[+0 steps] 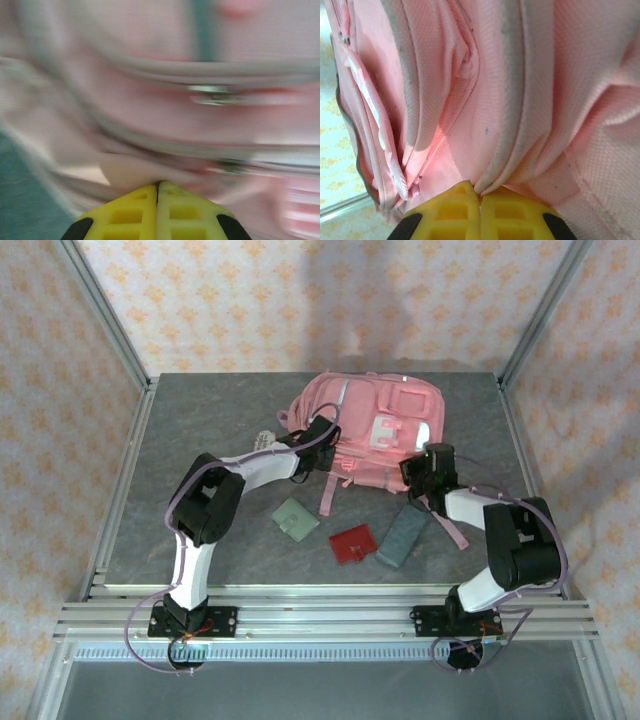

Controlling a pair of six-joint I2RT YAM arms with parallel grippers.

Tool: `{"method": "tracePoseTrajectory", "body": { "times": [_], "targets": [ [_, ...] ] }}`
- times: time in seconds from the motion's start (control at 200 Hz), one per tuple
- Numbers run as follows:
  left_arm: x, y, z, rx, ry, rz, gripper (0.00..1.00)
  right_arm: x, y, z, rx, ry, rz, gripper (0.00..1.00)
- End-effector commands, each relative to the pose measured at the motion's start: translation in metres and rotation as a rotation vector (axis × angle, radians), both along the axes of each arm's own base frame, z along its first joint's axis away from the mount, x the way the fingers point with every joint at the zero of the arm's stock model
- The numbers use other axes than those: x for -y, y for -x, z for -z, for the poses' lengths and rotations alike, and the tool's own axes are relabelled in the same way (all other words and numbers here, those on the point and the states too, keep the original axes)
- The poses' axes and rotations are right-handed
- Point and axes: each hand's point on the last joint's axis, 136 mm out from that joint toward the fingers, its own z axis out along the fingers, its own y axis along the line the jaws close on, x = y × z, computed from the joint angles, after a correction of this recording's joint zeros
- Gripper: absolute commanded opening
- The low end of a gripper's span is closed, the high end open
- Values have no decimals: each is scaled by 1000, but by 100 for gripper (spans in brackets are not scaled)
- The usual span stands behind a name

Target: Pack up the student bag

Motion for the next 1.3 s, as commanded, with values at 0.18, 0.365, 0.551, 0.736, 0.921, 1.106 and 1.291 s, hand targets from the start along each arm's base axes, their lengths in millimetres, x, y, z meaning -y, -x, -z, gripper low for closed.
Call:
{"method": "tracePoseTrajectory", "body": {
  "times": [0.18, 0.365, 0.551, 0.736, 0.921, 1.106, 1.291],
  "targets": [
    [-39, -2, -26, 26, -133, -48, 0, 36, 0, 12, -62, 125, 91, 0],
    [7, 19, -17, -34, -36, 99, 0, 57, -6, 2, -56, 187, 122, 0],
    [51, 52, 1, -105, 26, 198, 0, 61, -17, -26, -22, 235, 49, 24],
    [61, 66, -18, -81, 121, 193, 0, 27, -3, -60, 79, 124, -67, 47],
    [64, 67, -48, -32, 195, 175, 4, -9, 7, -62, 82, 27, -162, 56],
    [67, 66, -46, -45, 222, 152, 16, -18, 7, -32, -17, -41, -154, 57],
    [70, 66, -53, -35, 254, 146, 25, -17, 1, -13, -58, -57, -122, 57]
  ]
}}
